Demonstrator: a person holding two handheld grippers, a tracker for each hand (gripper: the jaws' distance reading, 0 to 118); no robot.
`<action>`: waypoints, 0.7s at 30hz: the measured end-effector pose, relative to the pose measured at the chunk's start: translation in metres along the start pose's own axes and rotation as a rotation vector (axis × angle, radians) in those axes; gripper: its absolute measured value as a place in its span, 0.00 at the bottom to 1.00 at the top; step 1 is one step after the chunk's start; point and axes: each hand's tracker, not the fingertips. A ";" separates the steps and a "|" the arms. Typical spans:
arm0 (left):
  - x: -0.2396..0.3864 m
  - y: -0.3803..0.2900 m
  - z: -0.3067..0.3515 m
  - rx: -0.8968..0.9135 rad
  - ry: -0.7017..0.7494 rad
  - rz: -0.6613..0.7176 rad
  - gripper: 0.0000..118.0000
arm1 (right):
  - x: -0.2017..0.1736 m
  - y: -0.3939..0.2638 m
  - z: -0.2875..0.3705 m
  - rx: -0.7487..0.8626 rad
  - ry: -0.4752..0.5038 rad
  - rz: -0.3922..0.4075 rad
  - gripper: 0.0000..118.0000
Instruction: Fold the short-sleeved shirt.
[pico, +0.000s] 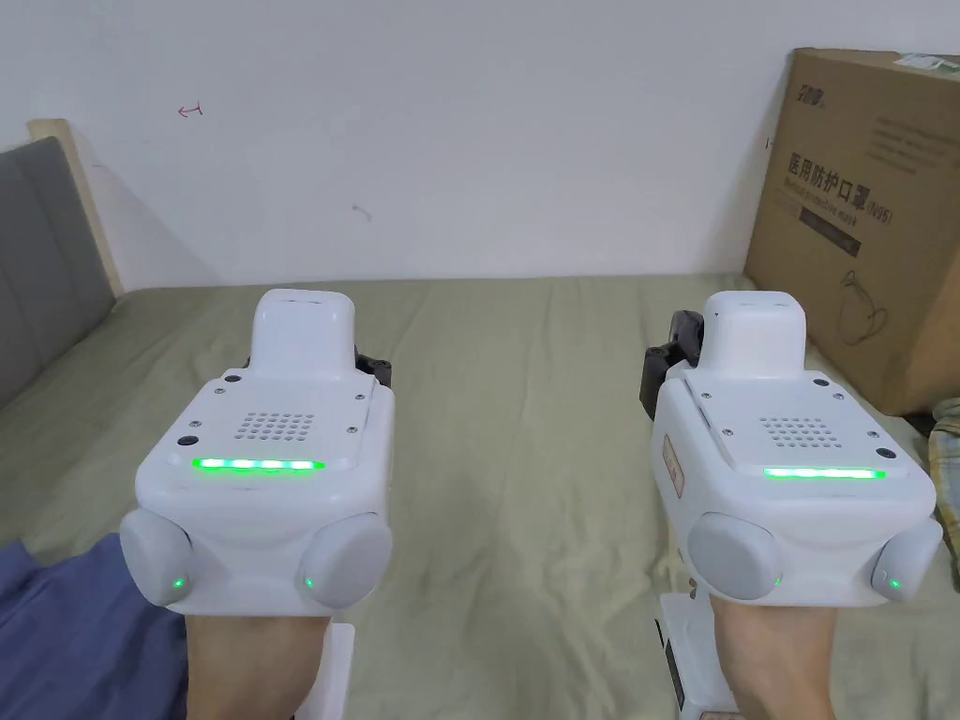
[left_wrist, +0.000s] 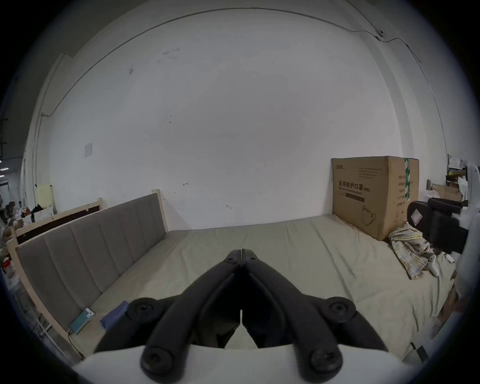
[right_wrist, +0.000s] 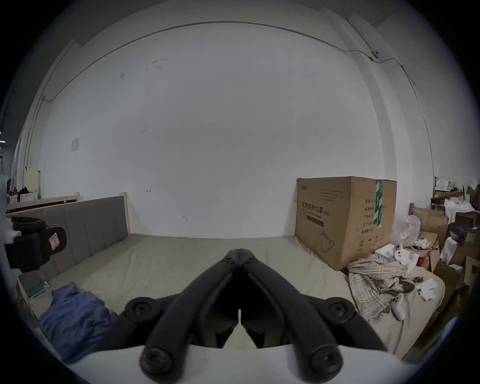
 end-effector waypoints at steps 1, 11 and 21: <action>0.000 0.000 0.000 0.002 0.002 -0.003 0.00 | 0.000 0.000 0.000 -0.003 0.008 -0.003 0.00; -0.059 -0.002 0.007 -0.039 0.111 0.034 0.00 | -0.051 0.003 -0.020 -0.061 0.145 0.005 0.00; -0.173 -0.030 0.053 -0.129 0.424 0.089 0.00 | -0.176 -0.004 -0.029 -0.100 0.432 0.045 0.00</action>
